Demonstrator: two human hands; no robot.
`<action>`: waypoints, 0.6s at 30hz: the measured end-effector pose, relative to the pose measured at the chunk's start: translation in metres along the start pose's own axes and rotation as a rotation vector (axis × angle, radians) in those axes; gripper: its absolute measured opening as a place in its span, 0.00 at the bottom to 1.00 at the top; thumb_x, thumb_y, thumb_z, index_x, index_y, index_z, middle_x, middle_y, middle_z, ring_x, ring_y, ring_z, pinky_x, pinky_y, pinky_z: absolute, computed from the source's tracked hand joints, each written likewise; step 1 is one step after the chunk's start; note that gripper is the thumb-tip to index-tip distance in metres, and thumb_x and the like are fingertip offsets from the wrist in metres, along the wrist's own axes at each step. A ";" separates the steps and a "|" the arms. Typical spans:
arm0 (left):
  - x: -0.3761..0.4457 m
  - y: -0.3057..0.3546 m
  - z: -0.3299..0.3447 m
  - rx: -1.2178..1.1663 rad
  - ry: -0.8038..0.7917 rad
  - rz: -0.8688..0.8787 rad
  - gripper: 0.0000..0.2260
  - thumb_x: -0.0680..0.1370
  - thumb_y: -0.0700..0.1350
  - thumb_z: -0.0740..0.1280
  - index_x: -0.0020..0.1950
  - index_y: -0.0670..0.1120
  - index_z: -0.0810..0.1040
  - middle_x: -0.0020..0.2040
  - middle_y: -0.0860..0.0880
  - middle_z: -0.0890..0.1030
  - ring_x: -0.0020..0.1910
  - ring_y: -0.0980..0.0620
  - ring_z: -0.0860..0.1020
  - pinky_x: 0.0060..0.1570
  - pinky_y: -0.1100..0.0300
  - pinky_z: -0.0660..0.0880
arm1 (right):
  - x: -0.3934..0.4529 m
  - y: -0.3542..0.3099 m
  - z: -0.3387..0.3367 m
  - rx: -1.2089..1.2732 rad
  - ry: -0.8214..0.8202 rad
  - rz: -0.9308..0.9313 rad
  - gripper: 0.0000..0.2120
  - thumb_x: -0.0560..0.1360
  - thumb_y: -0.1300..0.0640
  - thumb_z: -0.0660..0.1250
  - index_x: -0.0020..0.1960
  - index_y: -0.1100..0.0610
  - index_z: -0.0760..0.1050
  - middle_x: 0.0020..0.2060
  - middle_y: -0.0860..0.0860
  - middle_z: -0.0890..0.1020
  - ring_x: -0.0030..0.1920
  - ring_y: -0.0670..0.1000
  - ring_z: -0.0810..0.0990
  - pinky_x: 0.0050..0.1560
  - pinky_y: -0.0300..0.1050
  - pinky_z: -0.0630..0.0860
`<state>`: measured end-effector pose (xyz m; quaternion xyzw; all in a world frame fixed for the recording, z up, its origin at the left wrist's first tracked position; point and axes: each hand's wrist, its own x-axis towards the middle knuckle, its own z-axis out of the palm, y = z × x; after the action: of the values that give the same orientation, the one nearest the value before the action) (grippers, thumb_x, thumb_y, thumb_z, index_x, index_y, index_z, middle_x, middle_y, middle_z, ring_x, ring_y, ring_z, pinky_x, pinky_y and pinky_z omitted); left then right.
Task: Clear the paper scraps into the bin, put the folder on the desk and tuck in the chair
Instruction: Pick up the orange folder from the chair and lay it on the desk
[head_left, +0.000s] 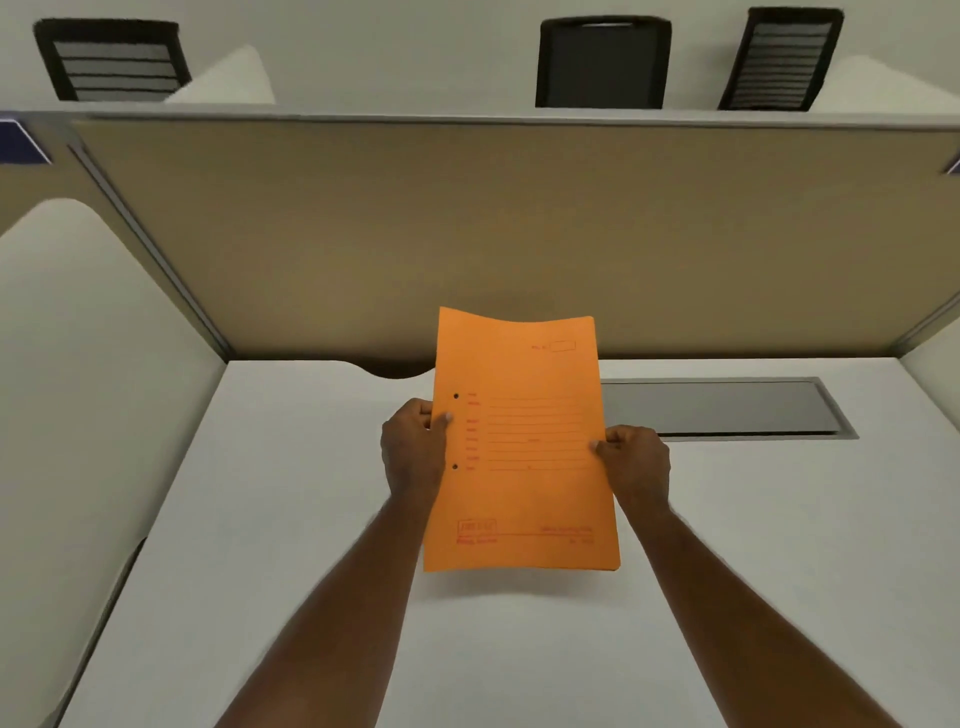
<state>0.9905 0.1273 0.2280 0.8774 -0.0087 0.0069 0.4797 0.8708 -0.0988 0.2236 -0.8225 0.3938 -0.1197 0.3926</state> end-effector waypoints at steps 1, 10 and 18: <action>0.008 -0.009 0.012 0.023 -0.011 -0.010 0.07 0.78 0.52 0.70 0.47 0.49 0.80 0.41 0.55 0.82 0.36 0.57 0.80 0.34 0.66 0.70 | 0.012 0.006 0.008 0.000 -0.009 0.016 0.06 0.77 0.57 0.72 0.48 0.60 0.85 0.39 0.51 0.83 0.36 0.52 0.80 0.46 0.45 0.77; 0.051 -0.069 0.082 0.188 -0.116 -0.102 0.15 0.77 0.55 0.70 0.56 0.46 0.83 0.50 0.47 0.87 0.43 0.48 0.84 0.48 0.53 0.79 | 0.074 0.049 0.056 -0.024 -0.118 0.122 0.03 0.76 0.58 0.72 0.44 0.55 0.84 0.36 0.50 0.84 0.36 0.48 0.81 0.42 0.43 0.77; 0.068 -0.096 0.103 0.322 -0.088 -0.058 0.16 0.77 0.59 0.69 0.53 0.48 0.84 0.47 0.48 0.85 0.41 0.51 0.81 0.44 0.56 0.76 | 0.103 0.066 0.076 -0.070 -0.170 0.198 0.07 0.72 0.55 0.76 0.39 0.56 0.81 0.35 0.50 0.84 0.38 0.50 0.82 0.40 0.44 0.76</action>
<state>1.0612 0.0919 0.0927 0.9423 -0.0034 -0.0440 0.3319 0.9410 -0.1577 0.1129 -0.8000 0.4421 0.0037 0.4056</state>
